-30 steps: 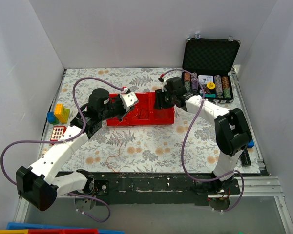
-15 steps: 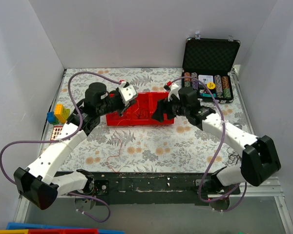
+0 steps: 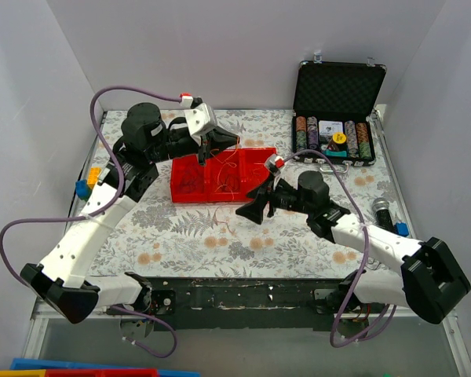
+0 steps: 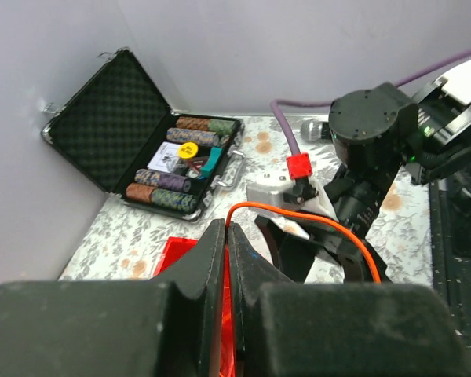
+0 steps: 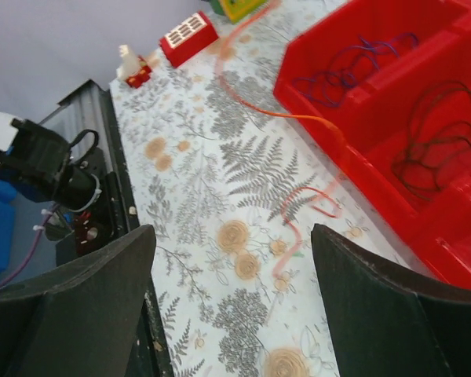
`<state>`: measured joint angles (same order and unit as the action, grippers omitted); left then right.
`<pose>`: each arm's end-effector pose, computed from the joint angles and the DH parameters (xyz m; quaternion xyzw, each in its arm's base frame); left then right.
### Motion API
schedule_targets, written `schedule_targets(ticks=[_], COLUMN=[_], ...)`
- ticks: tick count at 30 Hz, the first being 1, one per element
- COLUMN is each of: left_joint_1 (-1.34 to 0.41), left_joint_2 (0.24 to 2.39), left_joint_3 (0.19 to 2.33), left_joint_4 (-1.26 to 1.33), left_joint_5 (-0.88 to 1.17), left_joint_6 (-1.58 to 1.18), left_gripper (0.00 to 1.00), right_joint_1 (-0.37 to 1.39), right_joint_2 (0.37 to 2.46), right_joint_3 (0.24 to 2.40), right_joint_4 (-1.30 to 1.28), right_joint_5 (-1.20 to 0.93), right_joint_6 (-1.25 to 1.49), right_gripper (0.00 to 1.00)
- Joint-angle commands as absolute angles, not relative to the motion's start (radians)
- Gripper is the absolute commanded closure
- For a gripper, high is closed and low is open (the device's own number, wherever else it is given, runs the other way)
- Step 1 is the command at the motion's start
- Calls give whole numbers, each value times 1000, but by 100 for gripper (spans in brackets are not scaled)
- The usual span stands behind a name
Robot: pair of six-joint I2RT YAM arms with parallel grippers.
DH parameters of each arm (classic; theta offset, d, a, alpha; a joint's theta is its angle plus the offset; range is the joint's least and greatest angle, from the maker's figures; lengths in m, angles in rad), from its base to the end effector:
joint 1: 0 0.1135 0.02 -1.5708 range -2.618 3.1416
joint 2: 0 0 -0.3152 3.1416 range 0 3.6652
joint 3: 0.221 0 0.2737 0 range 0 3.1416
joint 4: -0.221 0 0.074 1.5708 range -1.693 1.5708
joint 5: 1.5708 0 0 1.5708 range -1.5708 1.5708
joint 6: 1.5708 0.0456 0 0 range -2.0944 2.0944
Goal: Untangle the cables
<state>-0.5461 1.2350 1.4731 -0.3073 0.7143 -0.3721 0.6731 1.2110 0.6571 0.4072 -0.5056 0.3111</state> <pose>0.2149 -0.1656 0.5249 0.2971 0.6617 -0.5124 0.4597 0.2055 0.1921 0.3024 -0.2927 0.6916 0.4658 0.4681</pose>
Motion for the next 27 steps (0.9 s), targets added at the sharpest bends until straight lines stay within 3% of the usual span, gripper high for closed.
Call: schedule_targets(ticks=[1,5,9,12,24,27], left_joint_1=[-574,-583,-592,-597,-609,-612], left_joint_2=[1218,1220,1213,1212,1207,1204], left_joint_3=[1503,1509,1511,1514,1548,1551], left_joint_4=[-284,-284,-282,-282,-281,-281], left_joint_5=[761,761,761,761,761,758], left_joint_6=[-413,-416,-417,-422,-436,-437], left_gripper=[100,100,100,100,100,100], right_joint_1=[745,817,876,894,914,913], right_joint_2=[1207,1270,1302,1357,1594,1612], right_joint_3=[583,612,575,569,638,650], right_joint_4=[782,781,839,879,974,986], right_joint_5=[-526,-382,-50,47,86,75], right_joint_6=[351,261,138,100,113,136], right_gripper=[11,11,11,10,10,25])
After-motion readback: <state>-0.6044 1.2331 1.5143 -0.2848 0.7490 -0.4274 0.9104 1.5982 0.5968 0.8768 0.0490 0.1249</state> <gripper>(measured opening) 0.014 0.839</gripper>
